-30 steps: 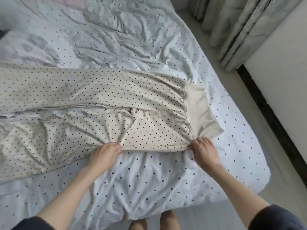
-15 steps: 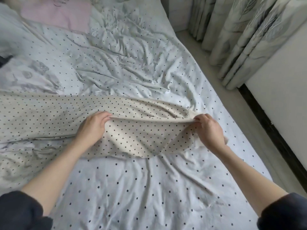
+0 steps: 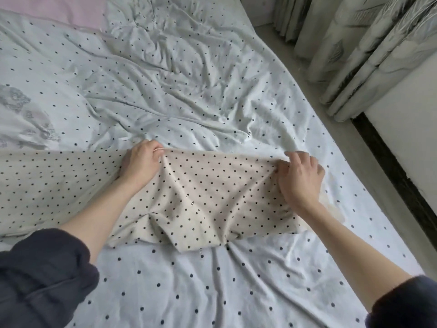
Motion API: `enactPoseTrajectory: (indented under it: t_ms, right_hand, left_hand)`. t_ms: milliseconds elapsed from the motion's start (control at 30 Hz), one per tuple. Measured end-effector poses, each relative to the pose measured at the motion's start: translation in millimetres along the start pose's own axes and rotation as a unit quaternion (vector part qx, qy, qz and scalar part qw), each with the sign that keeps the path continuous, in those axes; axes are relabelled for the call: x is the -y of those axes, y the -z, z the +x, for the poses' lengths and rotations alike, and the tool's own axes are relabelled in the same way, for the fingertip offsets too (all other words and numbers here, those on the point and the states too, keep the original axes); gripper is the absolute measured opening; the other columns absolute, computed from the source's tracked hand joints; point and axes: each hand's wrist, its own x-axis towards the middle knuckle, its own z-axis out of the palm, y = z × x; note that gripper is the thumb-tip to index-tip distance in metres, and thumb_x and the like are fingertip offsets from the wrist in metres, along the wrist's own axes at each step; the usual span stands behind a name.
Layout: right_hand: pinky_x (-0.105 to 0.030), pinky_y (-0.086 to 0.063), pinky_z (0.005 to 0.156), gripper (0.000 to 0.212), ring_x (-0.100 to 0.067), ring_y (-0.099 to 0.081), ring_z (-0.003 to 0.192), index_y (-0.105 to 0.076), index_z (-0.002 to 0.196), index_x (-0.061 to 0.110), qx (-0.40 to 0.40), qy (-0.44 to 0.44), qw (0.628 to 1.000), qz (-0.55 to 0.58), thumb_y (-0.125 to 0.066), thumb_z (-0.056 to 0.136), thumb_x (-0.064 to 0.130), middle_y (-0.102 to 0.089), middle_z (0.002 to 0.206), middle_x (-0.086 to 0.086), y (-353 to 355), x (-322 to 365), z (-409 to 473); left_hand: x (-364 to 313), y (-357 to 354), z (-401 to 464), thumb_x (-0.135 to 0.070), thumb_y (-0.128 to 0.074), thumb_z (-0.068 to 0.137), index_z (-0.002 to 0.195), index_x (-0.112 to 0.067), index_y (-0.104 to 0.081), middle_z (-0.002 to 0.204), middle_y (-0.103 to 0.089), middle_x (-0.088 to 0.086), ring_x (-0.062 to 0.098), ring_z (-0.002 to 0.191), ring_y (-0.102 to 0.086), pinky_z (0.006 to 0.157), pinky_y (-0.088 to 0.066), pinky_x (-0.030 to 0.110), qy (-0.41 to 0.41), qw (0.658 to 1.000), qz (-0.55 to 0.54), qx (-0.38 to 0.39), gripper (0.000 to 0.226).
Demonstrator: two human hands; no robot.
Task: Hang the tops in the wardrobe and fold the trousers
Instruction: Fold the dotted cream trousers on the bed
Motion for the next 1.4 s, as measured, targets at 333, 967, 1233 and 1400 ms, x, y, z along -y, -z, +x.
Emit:
enactPoseTrajectory:
  t_ms: [333, 967, 1233, 1400]
  right_hand:
    - [-0.056, 0.009, 0.113, 0.059, -0.022, -0.001, 0.147, -0.018, 0.149, 0.03, 0.155, 0.205, 0.962, -0.089, -0.009, 0.095, 0.053, -0.009, 0.159, -0.003, -42.0, 69.2, -41.7]
    - [-0.056, -0.039, 0.101, 0.041, -0.033, -0.056, 0.118, -0.062, 0.117, 0.008, 0.047, 0.481, 0.874, 0.054, -0.066, 0.076, 0.005, -0.061, 0.123, -0.014, -80.2, 274.5, -229.5]
    - [-0.062, -0.036, 0.099, 0.059, -0.032, -0.055, 0.117, -0.065, 0.114, 0.012, 0.056, 0.499, 0.86, -0.088, -0.082, 0.058, 0.009, -0.061, 0.12, -0.013, -110.3, 350.2, -282.5]
    - [-0.057, -0.036, 0.101, 0.047, -0.027, -0.062, 0.104, -0.066, 0.108, 0.015, 0.025, 0.509, 0.854, -0.102, -0.082, 0.064, 0.02, -0.066, 0.108, -0.007, -124.8, 403.6, -294.4]
  left_hand:
    - [29.5, 9.5, -32.6, -0.015, -0.053, 0.093, 0.118, -0.014, -0.061, 0.111, -0.058, 0.011, 0.03, 0.106, -0.051, 0.087, -0.03, 0.04, -0.034, 0.993, 0.103, -0.038, 0.027]
    - [227.9, 38.9, -228.4, 0.005, -0.065, 0.078, 0.127, -0.007, -0.046, 0.117, -0.053, 0.016, 0.035, 0.091, -0.06, 0.07, -0.053, 0.044, 0.114, 0.991, -0.006, -0.072, 0.054]
    - [314.1, 41.0, -282.9, 0.009, -0.077, 0.055, 0.089, -0.003, -0.066, 0.092, -0.059, 0.013, 0.032, 0.079, -0.058, 0.065, -0.048, 0.04, 0.099, 0.994, 0.03, -0.018, 0.038]
    - [384.8, 82.6, -276.5, 0.002, -0.067, 0.072, 0.091, -0.003, -0.068, 0.091, -0.062, 0.014, 0.036, 0.084, -0.06, 0.075, -0.05, 0.049, 0.14, 0.99, -0.019, -0.006, 0.02]
